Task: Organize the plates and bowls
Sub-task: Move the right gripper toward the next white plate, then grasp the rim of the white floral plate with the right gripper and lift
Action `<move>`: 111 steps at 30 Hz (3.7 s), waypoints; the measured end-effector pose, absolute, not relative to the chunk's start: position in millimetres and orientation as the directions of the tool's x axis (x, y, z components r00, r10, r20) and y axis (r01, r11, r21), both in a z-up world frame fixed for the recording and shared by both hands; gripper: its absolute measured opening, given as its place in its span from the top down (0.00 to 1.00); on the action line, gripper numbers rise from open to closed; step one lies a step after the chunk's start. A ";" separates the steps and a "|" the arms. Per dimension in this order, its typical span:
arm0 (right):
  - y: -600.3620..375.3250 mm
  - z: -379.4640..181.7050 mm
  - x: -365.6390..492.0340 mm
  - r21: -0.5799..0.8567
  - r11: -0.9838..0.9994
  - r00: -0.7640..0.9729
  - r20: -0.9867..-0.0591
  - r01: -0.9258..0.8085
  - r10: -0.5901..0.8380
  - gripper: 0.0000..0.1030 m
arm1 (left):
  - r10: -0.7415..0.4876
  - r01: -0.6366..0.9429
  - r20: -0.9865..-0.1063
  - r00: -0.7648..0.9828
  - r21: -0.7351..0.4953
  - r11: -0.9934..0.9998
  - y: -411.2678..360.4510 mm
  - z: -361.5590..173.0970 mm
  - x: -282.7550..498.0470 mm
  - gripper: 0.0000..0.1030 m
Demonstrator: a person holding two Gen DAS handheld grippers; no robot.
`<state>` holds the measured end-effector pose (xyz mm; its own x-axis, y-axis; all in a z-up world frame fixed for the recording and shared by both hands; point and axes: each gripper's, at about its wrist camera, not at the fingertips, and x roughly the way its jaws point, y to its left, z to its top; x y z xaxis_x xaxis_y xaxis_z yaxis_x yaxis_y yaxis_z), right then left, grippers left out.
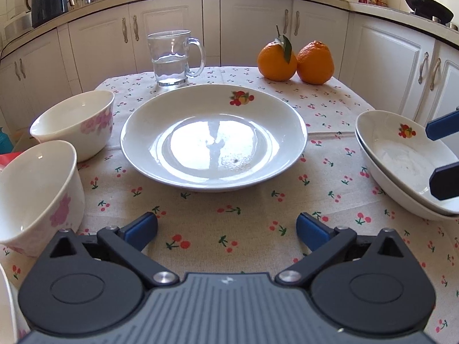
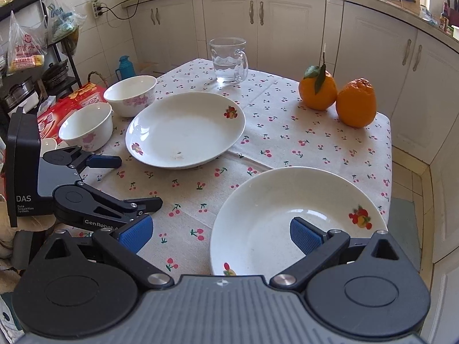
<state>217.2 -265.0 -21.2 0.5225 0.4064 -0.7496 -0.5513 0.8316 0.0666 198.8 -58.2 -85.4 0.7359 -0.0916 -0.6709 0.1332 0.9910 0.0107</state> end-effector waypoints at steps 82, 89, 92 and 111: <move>-133.2 -66.4 449.0 0.301 0.441 0.005 -0.821 -0.845 0.571 0.24 | -0.124 0.214 -0.649 0.750 0.060 0.975 -48.4 -68.1 199.5 0.14; -143.5 -61.1 430.0 0.300 0.458 0.013 -0.825 -0.837 0.565 0.24 | -0.151 0.249 -0.650 0.745 0.061 0.967 -50.4 -57.0 183.5 0.14; -149.1 -55.6 421.8 0.304 0.464 0.017 -0.822 -0.832 0.569 0.24 | -0.167 0.261 -0.654 0.737 0.048 0.964 -50.3 -53.2 178.1 0.14; -211.0 -20.4 371.6 0.277 0.545 0.120 -0.804 -0.792 0.582 0.24 | -0.261 0.385 -0.651 0.712 0.051 0.922 -80.2 -29.8 153.3 0.14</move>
